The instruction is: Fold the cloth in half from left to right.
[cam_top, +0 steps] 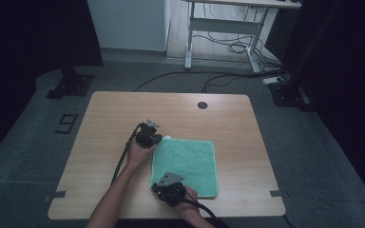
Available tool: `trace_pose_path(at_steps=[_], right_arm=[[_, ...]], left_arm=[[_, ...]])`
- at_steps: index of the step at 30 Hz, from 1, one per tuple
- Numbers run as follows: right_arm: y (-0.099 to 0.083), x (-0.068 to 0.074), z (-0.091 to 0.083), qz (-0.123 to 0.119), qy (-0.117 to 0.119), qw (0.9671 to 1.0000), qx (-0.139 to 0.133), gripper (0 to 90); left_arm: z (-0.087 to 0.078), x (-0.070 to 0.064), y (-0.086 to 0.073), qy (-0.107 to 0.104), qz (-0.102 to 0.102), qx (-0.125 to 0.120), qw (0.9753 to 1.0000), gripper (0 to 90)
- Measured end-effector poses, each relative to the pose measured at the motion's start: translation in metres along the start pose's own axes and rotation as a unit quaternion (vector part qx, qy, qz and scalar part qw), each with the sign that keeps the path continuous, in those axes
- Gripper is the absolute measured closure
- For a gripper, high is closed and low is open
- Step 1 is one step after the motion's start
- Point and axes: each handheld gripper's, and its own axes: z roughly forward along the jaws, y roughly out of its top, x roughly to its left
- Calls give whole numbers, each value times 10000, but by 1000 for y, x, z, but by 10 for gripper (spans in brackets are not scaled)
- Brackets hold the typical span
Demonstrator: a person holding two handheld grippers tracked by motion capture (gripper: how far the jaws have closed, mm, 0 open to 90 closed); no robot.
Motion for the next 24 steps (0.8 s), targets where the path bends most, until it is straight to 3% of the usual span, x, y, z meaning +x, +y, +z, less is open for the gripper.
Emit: trace_pose_path(at_steps=[8,17,24], right_arm=[[5,4,-9,41,-24,9994,-342,848],[16,4,-22,35,16,9979,-644,851],[16,2,-25,60,31,9977,-674,851]], left_arm=[[-15,1,5,13,-41,-161,9999,868],[-37,-4,16,26,79,-307,9995,869],[-43,-8,24,27,152,-346,9993,868]])
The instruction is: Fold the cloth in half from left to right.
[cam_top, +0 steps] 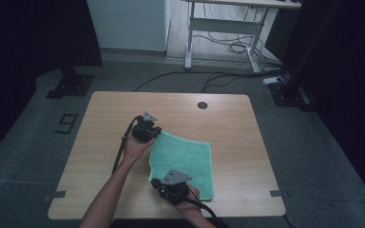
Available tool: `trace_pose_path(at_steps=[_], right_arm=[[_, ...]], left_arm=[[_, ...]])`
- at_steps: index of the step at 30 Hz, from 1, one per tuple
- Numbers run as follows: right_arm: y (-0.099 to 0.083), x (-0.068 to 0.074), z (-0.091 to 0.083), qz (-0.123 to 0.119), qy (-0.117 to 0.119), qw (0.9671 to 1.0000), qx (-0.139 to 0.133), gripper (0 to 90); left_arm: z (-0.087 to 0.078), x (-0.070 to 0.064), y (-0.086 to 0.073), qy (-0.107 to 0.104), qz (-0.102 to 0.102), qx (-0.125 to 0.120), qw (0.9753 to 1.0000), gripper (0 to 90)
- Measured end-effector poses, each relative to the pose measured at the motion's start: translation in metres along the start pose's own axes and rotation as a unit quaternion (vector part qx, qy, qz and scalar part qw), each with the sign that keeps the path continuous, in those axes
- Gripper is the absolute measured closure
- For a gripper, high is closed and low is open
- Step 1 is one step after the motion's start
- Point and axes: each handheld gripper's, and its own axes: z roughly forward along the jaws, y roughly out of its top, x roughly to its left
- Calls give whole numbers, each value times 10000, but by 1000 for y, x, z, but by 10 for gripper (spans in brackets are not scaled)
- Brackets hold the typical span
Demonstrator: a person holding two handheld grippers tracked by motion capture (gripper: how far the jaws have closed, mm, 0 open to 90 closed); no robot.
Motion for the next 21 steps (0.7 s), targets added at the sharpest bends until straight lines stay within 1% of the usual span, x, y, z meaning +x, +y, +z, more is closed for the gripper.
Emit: trace_pose_path(at_steps=[3,5,7,8,9,12,15,16,18,19,21], right_arm=[[0,2,1,-26,20,10000,12,851],[2,3,2,-67,4,10000,2,851],[8,5,0,-125,16,9999,-89,851],[8,5,0,-125,16,9999,-89,851],[15,6,-4,-144,22,9997,-200,851],[18,6,-7,-109,44,9996,-273,851],[15,5,-5,-32,81,9997,-224,851],[15,5,-5,-32,81,9997,-224,851],[12,7,-1,-56,103,9998,-139,851],[12,8,1,-68,115,9998,-134,851],[12,10,3,-104,128,9998,-116,851]], left_arm=[[-2,1,-1,15,-16,-6,10000,868],[-6,4,-1,23,-67,-61,10000,868],[-11,6,2,22,-106,-118,9999,868],[-11,6,2,22,-106,-118,9999,868],[-16,6,5,50,-67,-161,9998,868],[-20,5,8,47,-47,-185,9998,868],[-21,7,6,5,-108,-171,9998,867],[-21,7,6,5,-108,-171,9998,867],[-19,7,3,8,-123,-129,9998,867],[-17,8,0,8,-145,-84,9999,867],[-16,8,-1,16,-148,-73,9999,867]])
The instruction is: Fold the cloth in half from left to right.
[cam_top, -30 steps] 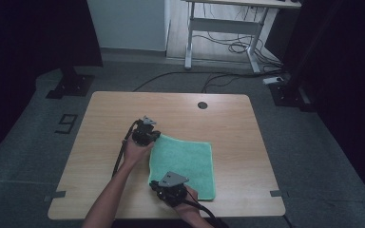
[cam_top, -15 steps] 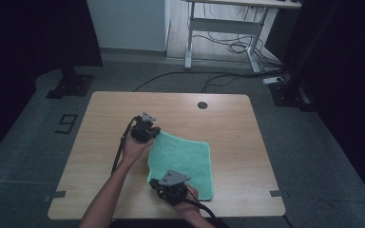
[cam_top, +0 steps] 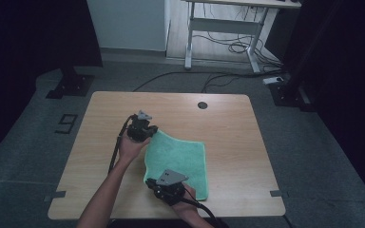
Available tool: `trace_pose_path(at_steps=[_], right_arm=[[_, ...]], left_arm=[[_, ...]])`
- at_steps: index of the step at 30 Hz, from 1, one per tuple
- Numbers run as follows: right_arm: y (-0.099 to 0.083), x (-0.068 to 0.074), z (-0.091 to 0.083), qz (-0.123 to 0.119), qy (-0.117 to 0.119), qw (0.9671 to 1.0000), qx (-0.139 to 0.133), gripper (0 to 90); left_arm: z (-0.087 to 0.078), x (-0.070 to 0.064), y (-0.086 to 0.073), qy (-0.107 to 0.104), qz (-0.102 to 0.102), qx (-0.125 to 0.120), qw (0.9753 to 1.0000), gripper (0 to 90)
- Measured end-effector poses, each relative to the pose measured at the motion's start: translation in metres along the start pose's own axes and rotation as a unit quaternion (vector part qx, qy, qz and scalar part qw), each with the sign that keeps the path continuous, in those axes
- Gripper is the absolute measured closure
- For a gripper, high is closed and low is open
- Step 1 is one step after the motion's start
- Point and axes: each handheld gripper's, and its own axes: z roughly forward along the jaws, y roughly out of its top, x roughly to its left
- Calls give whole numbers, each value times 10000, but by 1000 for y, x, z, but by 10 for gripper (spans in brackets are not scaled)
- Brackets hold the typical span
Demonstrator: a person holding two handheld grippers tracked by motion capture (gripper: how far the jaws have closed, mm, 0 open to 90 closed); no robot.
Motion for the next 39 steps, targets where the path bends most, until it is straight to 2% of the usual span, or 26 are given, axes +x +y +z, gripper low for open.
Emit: trace_pose_path(at_steps=[4,9,15,18,20,26,34,39], right_arm=[[5,2,5,-19,22,10000,-33,851],[15,6,5,-163,37,9998,-84,850],[4,1,6,2,42,10000,16,851],[2,0,7,0,19,10000,79,853],[6,-1,8,-67,5,9999,90,854],[24,4,5,-75,83,9998,-139,856],[8,0,7,122,149,9998,17,856],[8,2,10,90,191,9998,2,856]], left_arm=[[-5,7,2,31,-68,-35,10000,867],[-11,9,5,47,-81,-73,9999,866],[-10,10,0,48,-105,0,9999,866],[-11,11,0,60,-95,9,9999,866],[-14,12,3,77,-99,-24,9999,866],[-24,15,9,143,-130,-80,9998,866],[-16,15,2,148,-165,30,9998,866],[-16,16,4,178,-156,7,9997,866]])
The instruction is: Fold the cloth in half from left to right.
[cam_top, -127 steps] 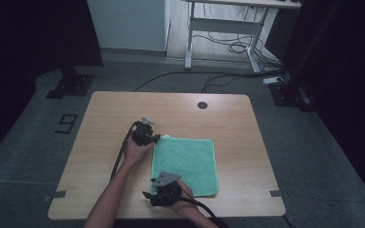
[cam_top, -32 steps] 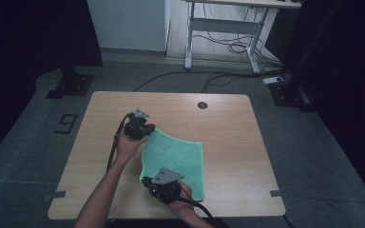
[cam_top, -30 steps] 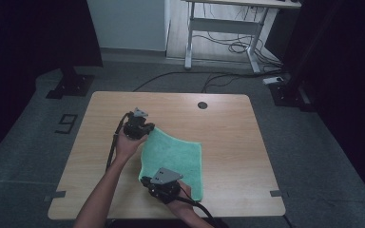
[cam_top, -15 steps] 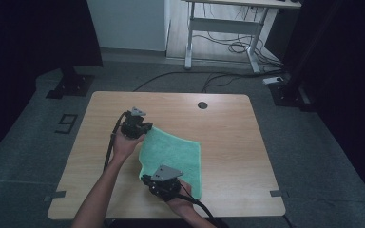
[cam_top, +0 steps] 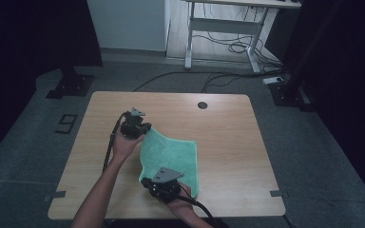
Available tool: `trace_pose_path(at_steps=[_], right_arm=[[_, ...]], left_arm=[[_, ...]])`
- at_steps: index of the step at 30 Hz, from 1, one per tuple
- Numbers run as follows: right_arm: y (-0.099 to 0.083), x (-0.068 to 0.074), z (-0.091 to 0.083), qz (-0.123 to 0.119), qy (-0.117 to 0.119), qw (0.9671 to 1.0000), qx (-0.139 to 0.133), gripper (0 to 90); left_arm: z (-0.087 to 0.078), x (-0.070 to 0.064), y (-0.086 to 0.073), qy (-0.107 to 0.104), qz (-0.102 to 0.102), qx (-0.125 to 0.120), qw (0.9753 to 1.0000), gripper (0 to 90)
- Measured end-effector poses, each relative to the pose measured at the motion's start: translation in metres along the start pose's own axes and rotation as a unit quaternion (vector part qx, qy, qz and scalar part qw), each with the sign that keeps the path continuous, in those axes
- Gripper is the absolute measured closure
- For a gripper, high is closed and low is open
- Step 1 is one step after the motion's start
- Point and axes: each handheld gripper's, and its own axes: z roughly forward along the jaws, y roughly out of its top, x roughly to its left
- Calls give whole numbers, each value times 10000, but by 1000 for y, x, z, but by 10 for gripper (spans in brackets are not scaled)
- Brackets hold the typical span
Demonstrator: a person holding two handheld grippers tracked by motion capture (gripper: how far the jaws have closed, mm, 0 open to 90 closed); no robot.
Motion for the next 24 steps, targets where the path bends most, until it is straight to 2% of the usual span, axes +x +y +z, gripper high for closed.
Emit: trace_pose_path(at_steps=[4,5,8,10,16,19,24], right_arm=[[3,0,3,-19,-7,10000,-9,856],[8,0,7,-50,-25,10000,-48,856],[14,1,10,-33,15,9999,-106,856],[18,5,10,-103,22,9998,-166,856],[10,4,2,-30,-34,9998,-205,855],[4,2,-3,57,-46,9998,-202,855],[0,1,-7,75,-58,9998,-187,855]], left_arm=[[-5,4,4,40,34,-41,10000,865],[-11,8,5,108,1,-117,9999,865],[-14,10,6,148,28,-77,9999,866],[-13,10,5,157,27,-62,9999,865],[2,1,4,98,46,46,9999,864],[11,-7,7,27,71,117,9999,864],[15,-16,11,2,132,134,9998,864]])
